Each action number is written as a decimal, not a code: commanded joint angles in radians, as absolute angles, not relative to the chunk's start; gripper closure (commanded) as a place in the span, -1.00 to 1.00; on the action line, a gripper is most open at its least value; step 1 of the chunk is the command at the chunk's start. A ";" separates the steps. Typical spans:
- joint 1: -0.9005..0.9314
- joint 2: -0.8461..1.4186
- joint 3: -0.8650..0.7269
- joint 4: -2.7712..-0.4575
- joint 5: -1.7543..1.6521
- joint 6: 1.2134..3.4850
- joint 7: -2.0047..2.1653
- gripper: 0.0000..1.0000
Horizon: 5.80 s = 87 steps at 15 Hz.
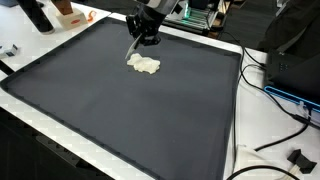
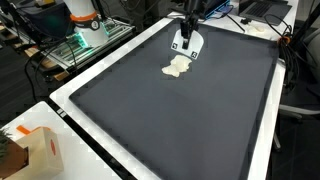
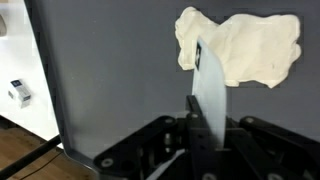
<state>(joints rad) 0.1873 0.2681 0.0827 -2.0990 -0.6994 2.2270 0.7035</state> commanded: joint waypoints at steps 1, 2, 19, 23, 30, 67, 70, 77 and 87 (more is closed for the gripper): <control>0.145 0.139 0.095 -2.222 -0.545 2.348 0.532 0.98; 0.141 0.117 0.092 -2.240 -0.496 2.369 0.482 0.98; 0.097 -0.129 0.067 -2.353 0.029 2.403 -0.090 0.98; 0.096 -0.099 0.073 -2.320 -0.003 2.406 -0.060 0.93; 0.090 -0.086 0.069 -2.327 0.003 2.415 -0.047 0.98; 0.055 0.349 -0.074 -2.378 0.160 2.884 0.447 0.98; 0.033 0.353 -0.040 -2.384 0.211 2.878 0.411 0.98; 0.038 0.353 -0.028 -2.456 0.204 2.931 0.358 0.98; 0.032 0.346 -0.014 -2.504 0.212 2.937 0.321 0.98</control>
<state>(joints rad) 0.0130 0.2766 -0.0166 -2.4528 0.2048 2.9604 0.3127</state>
